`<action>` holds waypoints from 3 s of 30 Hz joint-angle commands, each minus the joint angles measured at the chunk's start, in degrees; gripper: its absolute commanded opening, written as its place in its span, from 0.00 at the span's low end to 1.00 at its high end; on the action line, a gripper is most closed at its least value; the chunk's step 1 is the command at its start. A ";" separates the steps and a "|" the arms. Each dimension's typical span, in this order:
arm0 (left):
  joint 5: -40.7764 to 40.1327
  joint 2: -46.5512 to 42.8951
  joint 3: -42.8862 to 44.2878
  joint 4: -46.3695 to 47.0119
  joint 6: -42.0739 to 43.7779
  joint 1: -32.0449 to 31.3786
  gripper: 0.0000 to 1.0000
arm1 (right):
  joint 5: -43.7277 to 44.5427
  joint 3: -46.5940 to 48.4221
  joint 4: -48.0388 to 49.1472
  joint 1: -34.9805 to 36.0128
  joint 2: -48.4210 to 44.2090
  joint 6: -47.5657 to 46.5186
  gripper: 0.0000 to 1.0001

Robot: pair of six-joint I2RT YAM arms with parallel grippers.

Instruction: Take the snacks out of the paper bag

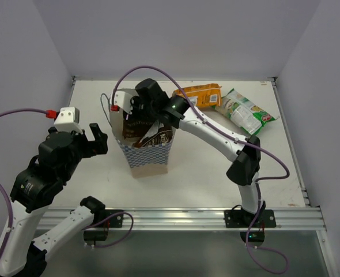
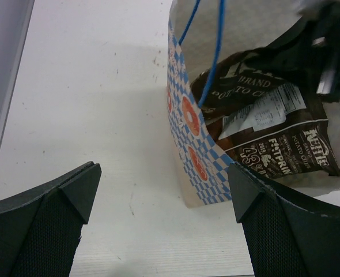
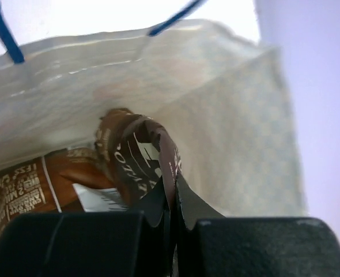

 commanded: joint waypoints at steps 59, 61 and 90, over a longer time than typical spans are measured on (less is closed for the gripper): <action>4.21 4.54 -2.47 11.07 3.65 0.03 1.00 | 19.61 -53.22 11.31 -27.16 -41.02 71.03 0.00; 3.95 4.11 -2.55 10.63 3.56 -0.06 1.00 | 15.15 -56.20 11.31 -30.85 -37.07 73.04 0.00; 7.29 7.17 -3.17 12.73 1.45 0.03 1.00 | 13.35 -24.60 -5.98 -29.67 -38.63 51.28 0.90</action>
